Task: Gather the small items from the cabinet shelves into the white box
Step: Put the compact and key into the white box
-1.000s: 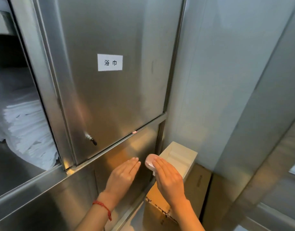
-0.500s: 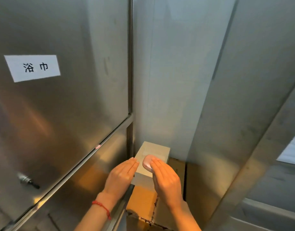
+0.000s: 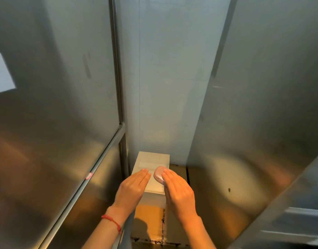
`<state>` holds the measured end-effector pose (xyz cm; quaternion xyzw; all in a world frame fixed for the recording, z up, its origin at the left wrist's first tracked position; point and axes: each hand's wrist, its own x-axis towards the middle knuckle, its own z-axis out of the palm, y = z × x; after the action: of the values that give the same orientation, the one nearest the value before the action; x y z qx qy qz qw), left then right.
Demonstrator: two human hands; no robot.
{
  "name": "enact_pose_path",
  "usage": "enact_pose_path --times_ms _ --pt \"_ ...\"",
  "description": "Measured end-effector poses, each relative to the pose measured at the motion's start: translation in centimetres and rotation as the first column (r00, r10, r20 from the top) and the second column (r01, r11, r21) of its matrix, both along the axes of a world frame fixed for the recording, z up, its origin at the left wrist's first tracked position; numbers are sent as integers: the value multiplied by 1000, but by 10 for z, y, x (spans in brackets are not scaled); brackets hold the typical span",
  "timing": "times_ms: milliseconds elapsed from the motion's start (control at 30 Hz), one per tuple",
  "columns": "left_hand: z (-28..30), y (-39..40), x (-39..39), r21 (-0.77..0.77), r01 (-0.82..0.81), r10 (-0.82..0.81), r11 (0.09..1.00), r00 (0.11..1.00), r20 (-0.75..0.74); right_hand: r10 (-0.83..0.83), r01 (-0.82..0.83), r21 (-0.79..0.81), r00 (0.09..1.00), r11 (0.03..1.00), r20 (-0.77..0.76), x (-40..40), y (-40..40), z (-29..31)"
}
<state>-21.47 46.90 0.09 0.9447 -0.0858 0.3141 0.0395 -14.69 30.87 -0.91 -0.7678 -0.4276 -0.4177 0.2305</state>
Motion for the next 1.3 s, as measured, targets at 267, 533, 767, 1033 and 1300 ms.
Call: enact_pose_path --times_ms 267,533,767,1033,1300 --pt "-15 17 23 -43 18 -19 999 999 -29 -47 45 -29 998 999 -41 17 17 -4" --pt "-24 34 50 -54 -65 62 996 997 -56 19 -21 -28 996 999 -88 66 45 -21" --pt "-23 43 95 -66 -116 110 991 990 -91 33 -38 -31 989 999 -142 116 57 -29" --pt "-39 47 140 -68 -134 124 989 983 -133 39 -64 -117 978 991 -206 157 58 -40" --pt "-71 69 170 -78 -124 106 989 974 -198 -6 -71 -205 935 976 -353 179 69 -69"
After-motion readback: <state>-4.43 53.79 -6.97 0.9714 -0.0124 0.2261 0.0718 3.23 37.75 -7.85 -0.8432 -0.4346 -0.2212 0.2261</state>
